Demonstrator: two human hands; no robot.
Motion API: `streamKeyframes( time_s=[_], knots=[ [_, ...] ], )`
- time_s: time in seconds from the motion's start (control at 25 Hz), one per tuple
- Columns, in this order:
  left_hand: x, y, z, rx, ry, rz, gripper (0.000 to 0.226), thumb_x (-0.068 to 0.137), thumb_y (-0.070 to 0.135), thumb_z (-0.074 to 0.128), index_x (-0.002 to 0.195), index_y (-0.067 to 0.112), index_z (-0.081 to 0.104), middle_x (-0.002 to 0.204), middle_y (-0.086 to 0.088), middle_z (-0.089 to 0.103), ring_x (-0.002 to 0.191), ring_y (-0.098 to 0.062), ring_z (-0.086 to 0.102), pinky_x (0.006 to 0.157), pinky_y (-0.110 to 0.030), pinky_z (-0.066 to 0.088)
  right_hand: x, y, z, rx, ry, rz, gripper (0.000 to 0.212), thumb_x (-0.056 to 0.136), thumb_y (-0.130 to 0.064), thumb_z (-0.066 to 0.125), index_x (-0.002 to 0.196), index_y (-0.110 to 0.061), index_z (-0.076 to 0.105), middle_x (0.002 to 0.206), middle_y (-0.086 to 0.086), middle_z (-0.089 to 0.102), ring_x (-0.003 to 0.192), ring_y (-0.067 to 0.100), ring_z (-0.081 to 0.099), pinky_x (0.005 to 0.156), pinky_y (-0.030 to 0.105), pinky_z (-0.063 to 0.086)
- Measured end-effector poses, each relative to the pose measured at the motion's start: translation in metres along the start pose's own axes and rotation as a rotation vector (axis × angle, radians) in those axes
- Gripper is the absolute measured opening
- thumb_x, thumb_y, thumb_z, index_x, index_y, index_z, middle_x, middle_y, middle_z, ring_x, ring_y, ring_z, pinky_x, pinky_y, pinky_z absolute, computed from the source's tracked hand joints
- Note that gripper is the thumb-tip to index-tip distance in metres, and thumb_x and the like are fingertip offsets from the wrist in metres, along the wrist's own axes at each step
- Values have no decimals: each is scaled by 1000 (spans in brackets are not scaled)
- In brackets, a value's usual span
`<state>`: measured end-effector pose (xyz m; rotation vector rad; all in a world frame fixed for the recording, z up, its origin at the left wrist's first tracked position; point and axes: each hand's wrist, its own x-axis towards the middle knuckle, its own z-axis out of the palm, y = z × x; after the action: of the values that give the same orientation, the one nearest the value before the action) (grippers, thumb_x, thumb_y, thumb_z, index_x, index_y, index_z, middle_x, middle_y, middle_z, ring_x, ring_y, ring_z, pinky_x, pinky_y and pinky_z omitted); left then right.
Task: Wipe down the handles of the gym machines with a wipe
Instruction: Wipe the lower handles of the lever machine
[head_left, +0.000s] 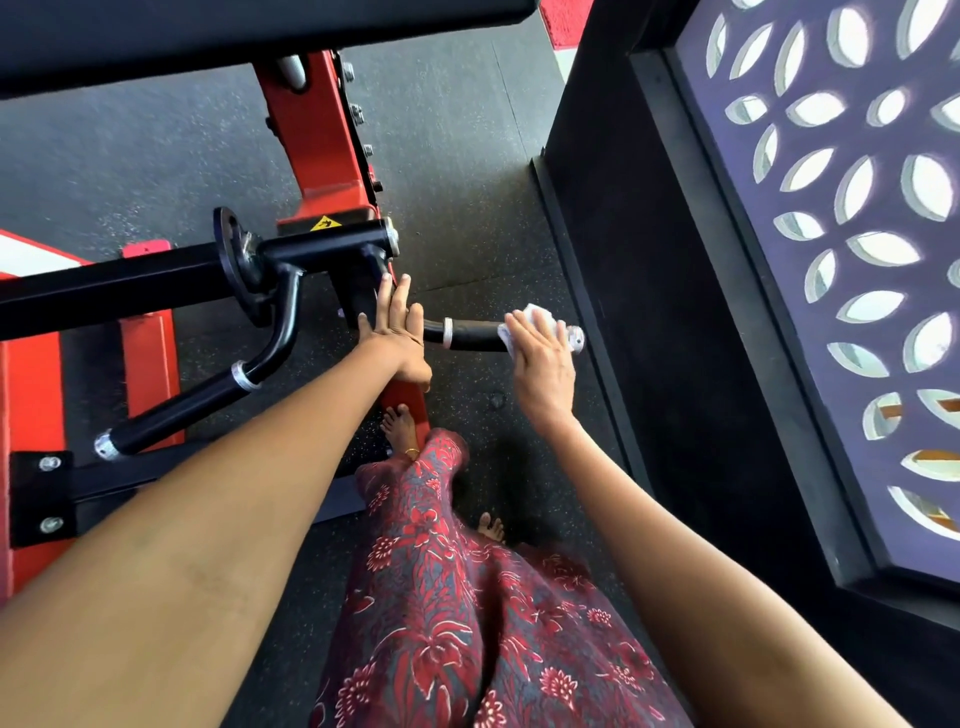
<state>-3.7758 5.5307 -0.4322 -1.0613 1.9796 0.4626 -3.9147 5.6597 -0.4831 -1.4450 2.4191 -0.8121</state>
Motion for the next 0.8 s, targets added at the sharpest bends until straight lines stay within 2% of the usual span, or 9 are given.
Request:
streamKeyframes(
  time_s=[0.12, 0.24, 0.36, 0.4, 0.48, 0.56, 0.68, 0.76, 0.8],
  knots=[
    [3, -1, 2, -10, 22, 12, 104, 86, 40, 59, 147, 2, -17, 141, -18, -48, 127, -38, -45, 114, -58, -3, 6, -33, 12, 42, -158, -157, 32, 92, -11, 50, 122, -3, 60, 128, 12, 58, 126, 28, 48, 111, 39, 22],
    [6, -3, 3, -34, 53, 23, 106, 85, 41, 60, 147, 3, -17, 142, -16, -46, 129, -36, -44, 114, -57, -3, 11, -34, 6, 58, -231, -251, 35, 91, -6, 51, 124, -1, 57, 134, 20, 50, 129, 33, 43, 110, 40, 28],
    [9, -4, 7, -48, 79, 56, 105, 83, 38, 60, 147, 3, -16, 142, -17, -46, 128, -37, -45, 114, -56, -2, 9, -12, -13, 26, -266, -146, 41, 94, -10, 50, 133, 2, 46, 140, 16, 46, 135, 28, 35, 112, 38, 28],
    [11, -2, 7, -49, 96, 75, 104, 82, 36, 60, 148, 4, -14, 142, -17, -46, 129, -37, -44, 115, -56, -2, 9, -4, -19, -6, -261, -78, 42, 95, -13, 49, 134, 1, 45, 140, 13, 46, 136, 27, 33, 112, 37, 28],
    [13, -5, 11, -92, 144, 125, 102, 80, 32, 63, 149, 5, -7, 146, -15, -42, 131, -35, -42, 116, -54, -1, 10, -8, -16, -55, -242, -75, 39, 95, -15, 49, 131, -1, 49, 137, 11, 50, 134, 27, 36, 110, 39, 32],
    [12, -13, 18, -152, 238, 214, 98, 77, 29, 70, 149, 6, 7, 152, -12, -31, 136, -33, -36, 118, -51, 1, 12, -30, -3, 1, -277, -152, 36, 94, -15, 51, 126, 1, 54, 130, 14, 56, 129, 27, 43, 107, 38, 35],
    [14, -32, 32, -301, 478, 378, 82, 72, 12, 72, 142, 10, 29, 158, -4, 7, 145, -25, -18, 119, -44, 9, 26, -63, 13, -4, -305, -239, 25, 92, -14, 53, 108, 3, 63, 110, 17, 65, 110, 32, 56, 91, 38, 44],
    [16, -43, 38, -441, 577, 440, 80, 70, 1, 70, 140, 12, 34, 155, 0, 21, 147, -20, -7, 118, -42, 16, 37, -72, 15, -81, -376, -252, 23, 94, -18, 48, 94, 0, 62, 99, 15, 65, 100, 33, 56, 80, 40, 44],
    [18, -45, 39, -502, 589, 450, 81, 69, -2, 70, 140, 13, 35, 155, 1, 23, 147, -18, -4, 117, -42, 18, 40, -73, 13, -168, -432, -242, 24, 96, -19, 44, 95, -1, 60, 101, 14, 64, 100, 31, 55, 81, 40, 43]
  ],
)
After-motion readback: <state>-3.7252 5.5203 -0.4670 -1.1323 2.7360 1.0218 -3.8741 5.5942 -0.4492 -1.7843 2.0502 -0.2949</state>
